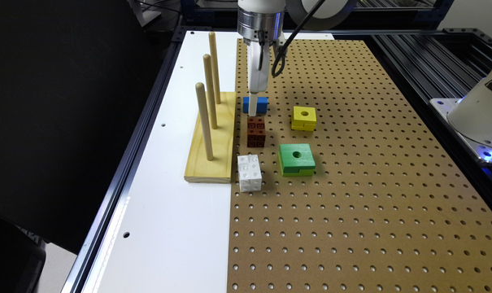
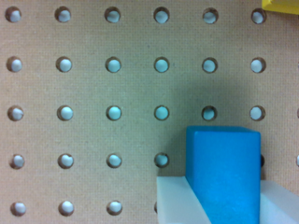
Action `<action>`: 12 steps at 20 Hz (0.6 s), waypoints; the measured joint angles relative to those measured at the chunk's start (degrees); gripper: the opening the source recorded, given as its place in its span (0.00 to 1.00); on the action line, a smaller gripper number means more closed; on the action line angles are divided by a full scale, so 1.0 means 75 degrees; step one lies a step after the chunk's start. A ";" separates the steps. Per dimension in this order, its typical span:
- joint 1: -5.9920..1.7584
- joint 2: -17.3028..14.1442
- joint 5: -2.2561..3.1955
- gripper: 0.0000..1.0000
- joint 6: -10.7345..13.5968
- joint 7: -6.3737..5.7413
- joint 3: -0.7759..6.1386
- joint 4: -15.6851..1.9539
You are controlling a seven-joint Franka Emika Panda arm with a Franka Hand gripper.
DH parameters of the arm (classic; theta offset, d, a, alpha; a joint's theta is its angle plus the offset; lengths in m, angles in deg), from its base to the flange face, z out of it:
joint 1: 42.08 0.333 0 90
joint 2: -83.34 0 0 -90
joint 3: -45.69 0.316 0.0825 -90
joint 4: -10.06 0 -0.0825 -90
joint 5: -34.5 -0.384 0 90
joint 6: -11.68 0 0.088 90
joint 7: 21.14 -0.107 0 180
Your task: Pick up narrow blue stick.
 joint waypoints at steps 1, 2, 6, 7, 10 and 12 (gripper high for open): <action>0.0000 0.0000 0.0000 0.00 0.0000 0.0000 0.0000 0.0000; 0.0000 0.0000 0.0000 0.00 0.0000 0.0000 0.0000 0.0000; -0.0002 0.0000 0.0000 0.00 0.0002 0.0000 0.0001 0.0001; -0.0002 0.0000 0.0000 0.00 0.0002 0.0000 0.0000 0.0001; -0.0005 0.0016 0.0000 0.00 0.0008 0.0000 -0.0001 0.0002; -0.0005 0.0082 0.0000 0.00 0.0042 0.0000 -0.0001 0.0003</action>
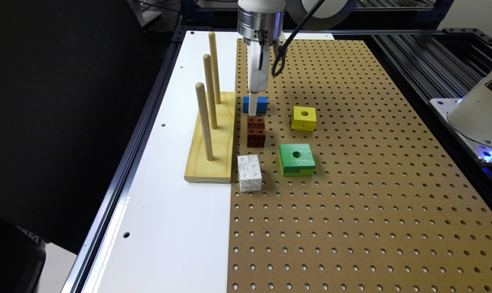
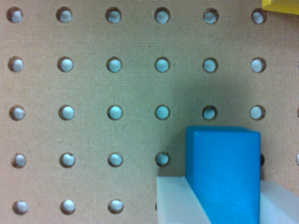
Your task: Pick up narrow blue stick.
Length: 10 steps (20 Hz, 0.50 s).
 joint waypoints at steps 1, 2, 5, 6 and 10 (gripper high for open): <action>0.0000 0.0065 0.0000 0.00 0.0056 0.0000 0.0000 0.0000; 0.0000 0.0165 0.0000 0.00 0.0164 0.0000 0.0000 0.0000; 0.0000 0.0413 -0.0001 0.00 0.0461 0.0000 0.0000 0.0002; 0.0000 0.0456 -0.0001 0.00 0.0520 0.0000 0.0000 0.0003; 0.0000 0.0506 -0.0001 0.00 0.0566 0.0000 0.0000 0.0004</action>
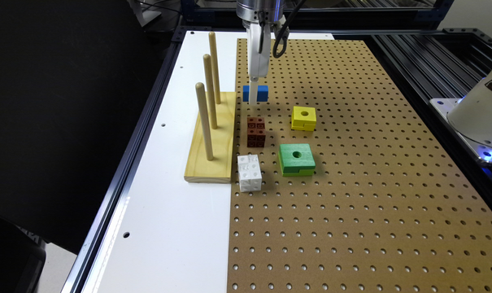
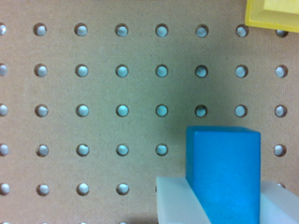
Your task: Pick up narrow blue stick.
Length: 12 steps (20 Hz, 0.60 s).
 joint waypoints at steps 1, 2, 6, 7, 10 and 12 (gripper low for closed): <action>0.0000 0.0047 0.0000 0.00 0.0027 0.0000 0.0000 0.0000; 0.0000 0.0132 0.0000 0.00 0.0104 0.0000 0.0000 0.0000; 0.0000 0.0454 -0.0002 0.00 0.0462 0.0000 0.0002 0.0002; 0.0000 0.0490 -0.0002 0.00 0.0498 0.0000 0.0002 0.0004; 0.0000 0.0618 -0.0002 0.00 0.0605 0.0000 0.0003 0.0003; 0.0000 0.0812 -0.0004 0.00 0.0777 0.0000 0.0005 0.0002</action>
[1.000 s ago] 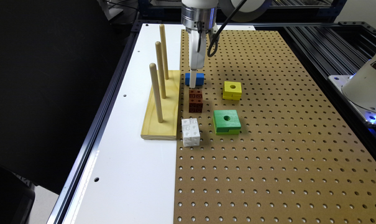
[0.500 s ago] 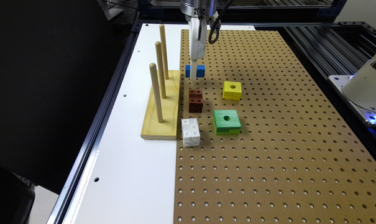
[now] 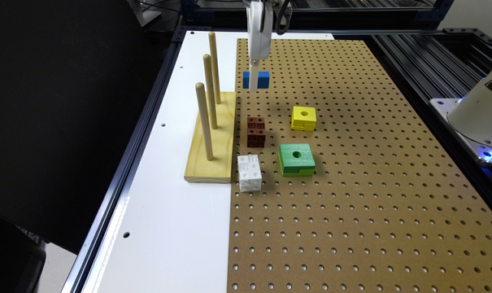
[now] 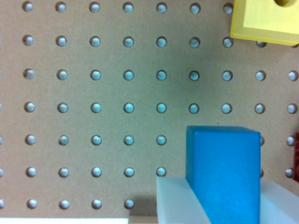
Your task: Pick up narrow blue stick.
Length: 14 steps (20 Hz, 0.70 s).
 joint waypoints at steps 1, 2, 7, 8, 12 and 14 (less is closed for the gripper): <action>0.0000 0.0117 -0.0001 0.00 0.0123 0.0000 0.0001 0.0000; 0.0000 0.0225 -0.0002 0.00 0.0235 0.0000 0.0002 0.0000; 0.0000 0.0541 -0.0004 0.00 0.0525 0.0000 0.0008 0.0001; 0.0000 0.0609 -0.0004 0.00 0.0582 0.0000 0.0009 0.0001; 0.0000 0.0972 -0.0008 0.00 0.0923 0.0000 0.0014 -0.0001; 0.0000 0.1048 -0.0009 0.00 0.1004 0.0000 0.0016 -0.0001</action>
